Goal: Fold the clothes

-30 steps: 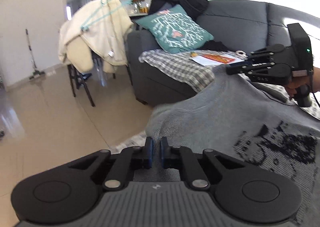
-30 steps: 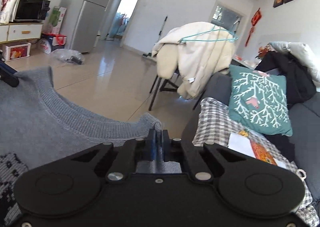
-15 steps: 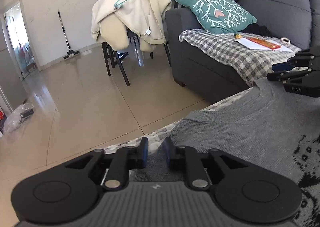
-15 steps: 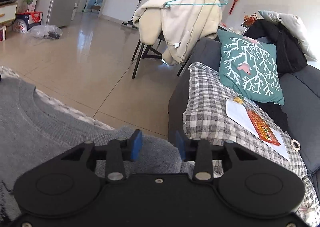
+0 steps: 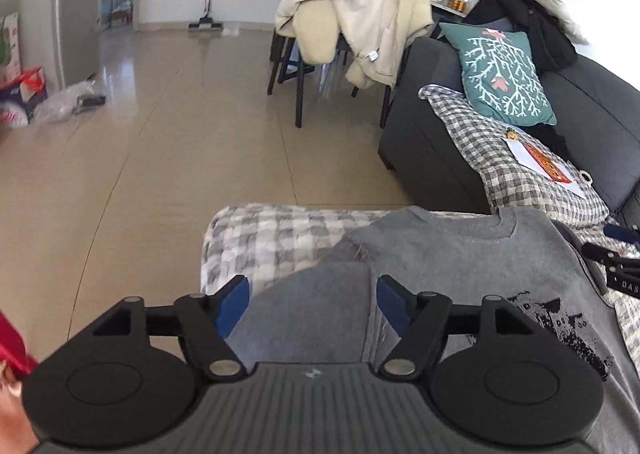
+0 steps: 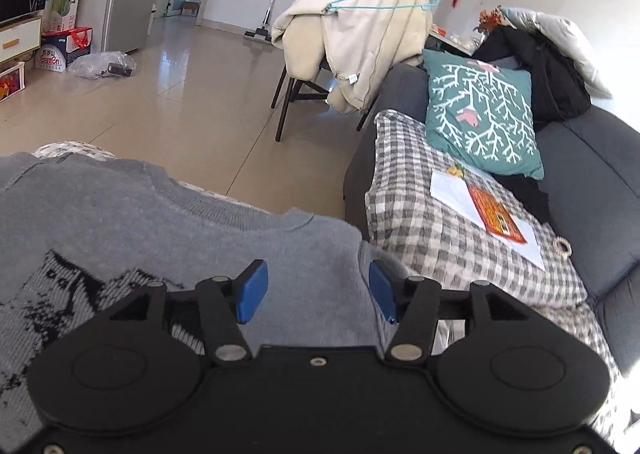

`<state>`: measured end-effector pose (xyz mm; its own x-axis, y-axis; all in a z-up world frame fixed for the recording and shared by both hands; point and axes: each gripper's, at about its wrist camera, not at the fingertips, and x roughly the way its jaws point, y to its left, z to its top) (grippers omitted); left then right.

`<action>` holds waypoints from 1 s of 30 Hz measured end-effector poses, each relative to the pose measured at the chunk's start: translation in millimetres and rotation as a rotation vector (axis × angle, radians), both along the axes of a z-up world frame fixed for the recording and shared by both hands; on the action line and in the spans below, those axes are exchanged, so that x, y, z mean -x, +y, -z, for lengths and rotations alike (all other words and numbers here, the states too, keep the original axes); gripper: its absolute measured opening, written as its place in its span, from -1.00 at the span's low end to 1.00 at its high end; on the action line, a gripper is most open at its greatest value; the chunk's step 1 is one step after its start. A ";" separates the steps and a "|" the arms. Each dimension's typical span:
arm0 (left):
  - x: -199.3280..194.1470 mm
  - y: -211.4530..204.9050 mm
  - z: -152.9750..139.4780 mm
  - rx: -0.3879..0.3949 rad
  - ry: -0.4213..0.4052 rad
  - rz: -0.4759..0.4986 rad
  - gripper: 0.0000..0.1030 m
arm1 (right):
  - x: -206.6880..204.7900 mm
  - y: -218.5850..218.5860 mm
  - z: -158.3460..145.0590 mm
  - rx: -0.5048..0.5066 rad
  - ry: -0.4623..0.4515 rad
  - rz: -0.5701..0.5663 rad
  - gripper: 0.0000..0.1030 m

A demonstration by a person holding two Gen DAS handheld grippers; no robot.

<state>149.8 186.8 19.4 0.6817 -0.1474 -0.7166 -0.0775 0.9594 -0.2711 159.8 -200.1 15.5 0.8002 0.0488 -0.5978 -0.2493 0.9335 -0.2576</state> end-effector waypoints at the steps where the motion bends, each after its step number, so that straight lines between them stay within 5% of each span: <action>1: 4.8 9.0 6.6 0.047 0.028 -0.031 0.39 | 6.4 -2.6 0.7 -0.013 0.010 0.011 0.17; 6: 17.6 41.8 37.3 0.198 0.090 -0.127 0.39 | 41.7 -19.9 12.9 -0.094 0.059 0.075 0.21; 8: 17.4 55.2 46.4 0.257 0.090 -0.164 0.39 | 48.9 -13.1 17.2 -0.056 0.082 0.049 0.21; 11: 14.1 75.5 54.1 0.378 0.062 -0.190 0.39 | 64.5 11.6 17.3 -0.022 0.078 -0.037 0.21; 17: -0.6 105.7 69.5 0.663 0.026 -0.187 0.32 | 91.9 94.7 22.3 -0.162 0.155 -0.278 0.18; 24: -8.8 117.2 78.5 0.730 0.010 -0.199 0.04 | 126.2 176.2 27.3 -0.261 0.281 -0.509 0.16; 28: -10.7 119.0 84.6 0.746 0.004 -0.210 -0.09 | 142.4 208.6 50.3 -0.155 0.310 -0.561 0.09; 30: -11.1 117.3 85.3 0.736 0.003 -0.209 -0.15 | 153.6 213.2 56.8 -0.090 0.219 -0.582 -0.14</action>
